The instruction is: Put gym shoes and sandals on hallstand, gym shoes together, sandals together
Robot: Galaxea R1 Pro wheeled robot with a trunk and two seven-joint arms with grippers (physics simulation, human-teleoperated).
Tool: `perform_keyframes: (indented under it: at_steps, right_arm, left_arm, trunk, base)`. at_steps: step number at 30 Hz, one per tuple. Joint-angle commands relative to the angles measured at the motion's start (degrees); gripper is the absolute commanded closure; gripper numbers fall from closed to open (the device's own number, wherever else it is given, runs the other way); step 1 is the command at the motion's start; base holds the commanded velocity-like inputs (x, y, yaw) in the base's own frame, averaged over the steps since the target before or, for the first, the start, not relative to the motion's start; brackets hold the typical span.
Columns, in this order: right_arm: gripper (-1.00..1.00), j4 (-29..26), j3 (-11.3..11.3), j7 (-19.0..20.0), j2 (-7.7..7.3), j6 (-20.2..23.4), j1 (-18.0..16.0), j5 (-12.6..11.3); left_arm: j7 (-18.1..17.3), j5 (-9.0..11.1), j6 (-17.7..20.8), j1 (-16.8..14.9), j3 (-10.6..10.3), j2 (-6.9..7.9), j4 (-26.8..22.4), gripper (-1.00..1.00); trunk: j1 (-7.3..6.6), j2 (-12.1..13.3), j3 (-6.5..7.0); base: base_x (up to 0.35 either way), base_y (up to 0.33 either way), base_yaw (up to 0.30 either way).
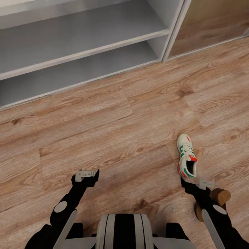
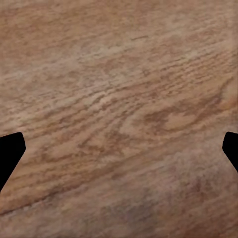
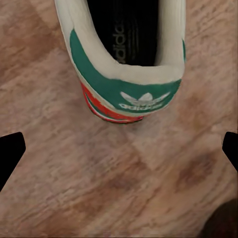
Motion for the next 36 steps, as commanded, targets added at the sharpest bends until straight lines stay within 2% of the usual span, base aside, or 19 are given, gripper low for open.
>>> perform_keyframes:
  at_steps: [1,9,23,30,36]
  right_arm:
    - [-1.00,0.9,0.1,-0.4,0.01,0.2,0.0,-0.6]
    - [-1.00,3.0,0.1,-0.4,0.04,0.1,0.0,-0.6]
    - [-1.00,3.0,0.3,-0.4,0.20,-0.4,0.0,-0.5]
    - [-1.00,3.2,0.3,-0.4,0.17,-6.5,0.0,-0.5]
    - [-1.00,3.3,0.3,-0.4,0.15,-8.0,0.0,-0.6]
  left_arm:
    - [0.5,0.6,0.2,0.0,-0.2,0.07,-0.1,-1.00]
    - [0.5,0.6,0.2,0.0,-0.2,0.07,-0.1,-1.00]
    - [0.5,0.6,0.2,0.0,-0.2,0.07,-0.1,-1.00]
    - [0.5,0.6,0.2,0.1,-0.3,-0.01,-0.1,-1.00]
    - [0.5,0.6,0.2,0.2,-0.3,-0.01,-0.1,-1.00]
  trunk:
    - [0.02,0.0,-0.25]
    - [0.22,-0.1,-2.39]
    - [0.22,-0.1,-2.39]
    - [0.22,-0.1,-2.39]
    - [0.22,-0.1,-2.39]
  base:
    - [0.000,0.000,0.000]
    - [0.000,0.000,0.000]
    - [0.000,0.000,0.000]
    - [0.000,0.000,0.000]
    - [0.000,0.000,0.000]
